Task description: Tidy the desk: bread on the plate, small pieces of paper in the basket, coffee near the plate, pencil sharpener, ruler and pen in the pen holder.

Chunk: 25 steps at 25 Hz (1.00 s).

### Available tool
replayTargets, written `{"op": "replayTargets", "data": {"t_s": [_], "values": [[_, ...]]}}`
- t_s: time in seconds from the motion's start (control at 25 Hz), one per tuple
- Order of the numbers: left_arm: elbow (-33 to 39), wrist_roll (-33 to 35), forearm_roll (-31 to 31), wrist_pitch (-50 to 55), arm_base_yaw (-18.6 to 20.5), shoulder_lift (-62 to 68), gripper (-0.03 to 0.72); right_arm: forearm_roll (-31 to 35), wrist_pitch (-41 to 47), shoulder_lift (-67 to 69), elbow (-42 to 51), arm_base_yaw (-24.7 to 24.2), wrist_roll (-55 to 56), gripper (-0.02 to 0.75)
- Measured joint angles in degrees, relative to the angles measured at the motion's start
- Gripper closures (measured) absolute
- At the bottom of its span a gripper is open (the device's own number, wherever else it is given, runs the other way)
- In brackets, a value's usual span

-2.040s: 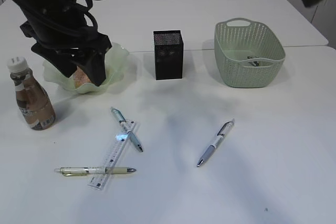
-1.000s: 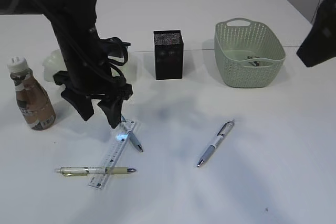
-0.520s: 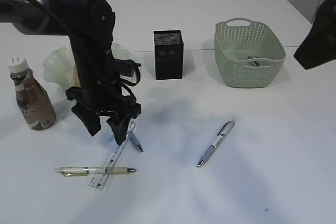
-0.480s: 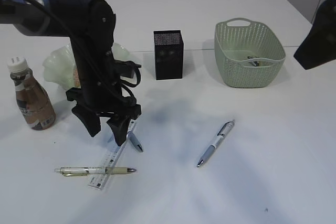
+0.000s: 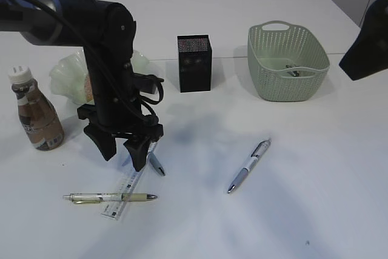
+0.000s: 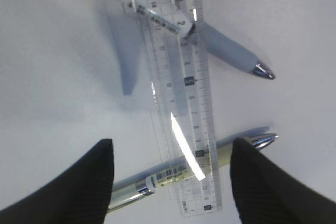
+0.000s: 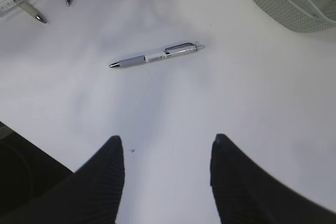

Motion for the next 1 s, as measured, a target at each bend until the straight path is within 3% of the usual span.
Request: {"op": "replayTargets", "data": {"t_s": [1.0], "values": [[0.0, 0.0, -0.3, -1.1, -1.8, 2.3, 0.2, 0.0, -0.2, 0.0, 0.0, 0.0, 0.0, 0.315]]}}
